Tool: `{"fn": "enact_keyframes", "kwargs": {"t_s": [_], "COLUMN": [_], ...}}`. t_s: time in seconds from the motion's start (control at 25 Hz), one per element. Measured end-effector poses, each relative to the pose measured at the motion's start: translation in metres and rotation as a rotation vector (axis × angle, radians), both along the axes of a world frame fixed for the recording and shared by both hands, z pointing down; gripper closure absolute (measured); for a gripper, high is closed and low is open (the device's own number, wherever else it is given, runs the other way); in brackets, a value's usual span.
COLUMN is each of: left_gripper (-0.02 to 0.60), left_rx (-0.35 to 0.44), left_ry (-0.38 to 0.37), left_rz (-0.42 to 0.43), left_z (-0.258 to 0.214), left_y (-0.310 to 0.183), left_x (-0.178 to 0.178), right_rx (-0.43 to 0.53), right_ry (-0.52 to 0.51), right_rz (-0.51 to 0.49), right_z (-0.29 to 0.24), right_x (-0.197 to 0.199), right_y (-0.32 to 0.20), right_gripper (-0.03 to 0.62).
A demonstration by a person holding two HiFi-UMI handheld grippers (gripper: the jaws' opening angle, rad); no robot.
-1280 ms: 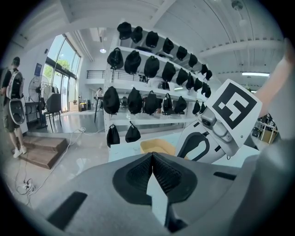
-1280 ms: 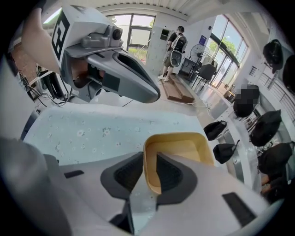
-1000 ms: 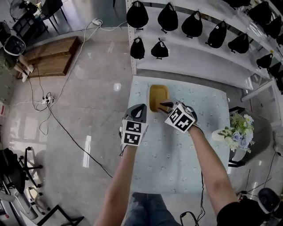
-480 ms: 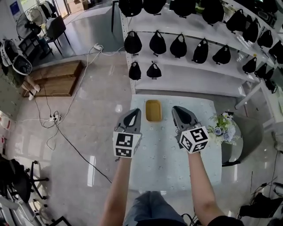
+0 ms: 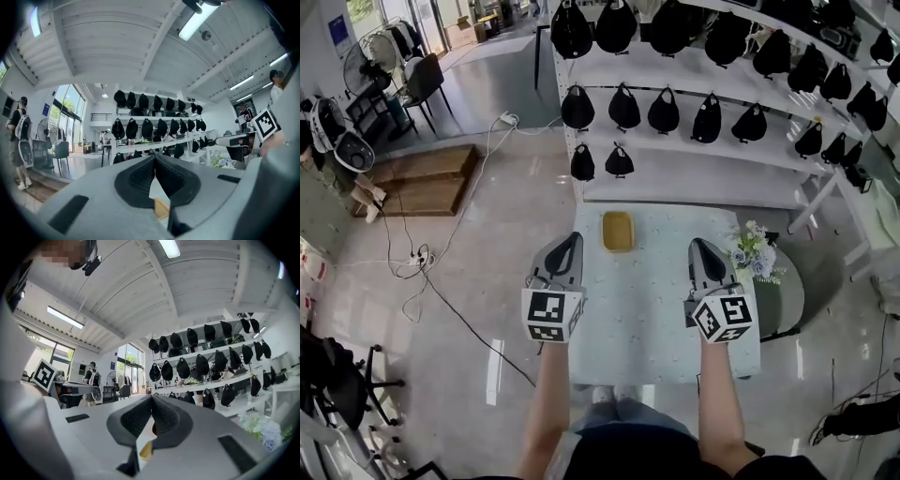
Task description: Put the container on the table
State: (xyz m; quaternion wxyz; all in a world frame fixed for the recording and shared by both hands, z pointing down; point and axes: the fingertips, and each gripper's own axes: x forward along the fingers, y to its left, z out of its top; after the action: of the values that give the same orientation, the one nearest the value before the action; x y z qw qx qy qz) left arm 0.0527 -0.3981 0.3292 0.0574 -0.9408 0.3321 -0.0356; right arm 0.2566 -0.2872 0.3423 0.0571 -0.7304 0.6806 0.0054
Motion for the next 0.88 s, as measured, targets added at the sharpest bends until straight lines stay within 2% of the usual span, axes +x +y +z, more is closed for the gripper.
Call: {"fn": "enact_keyframes", "kwargs": {"t_s": [0.32,0.88], "left_gripper": [0.574,0.574], "left_rx": [0.012,-0.005], "left_ry": [0.003,0.011], "left_rz": [0.005,-0.015], "left_z": [0.009,0.011], "left_y": [0.030,0.029], "left_x": [-0.019,-0.022], "right_rx": [0.021,-0.006], "right_ry": [-0.011,-0.021], "right_rz": [0.062,0.032], "right_z": [0.001,0.011], "right_x": [0.008,-0.004], "right_y": [0.043,0.038], "right_gripper": [0.595,0.597]}}
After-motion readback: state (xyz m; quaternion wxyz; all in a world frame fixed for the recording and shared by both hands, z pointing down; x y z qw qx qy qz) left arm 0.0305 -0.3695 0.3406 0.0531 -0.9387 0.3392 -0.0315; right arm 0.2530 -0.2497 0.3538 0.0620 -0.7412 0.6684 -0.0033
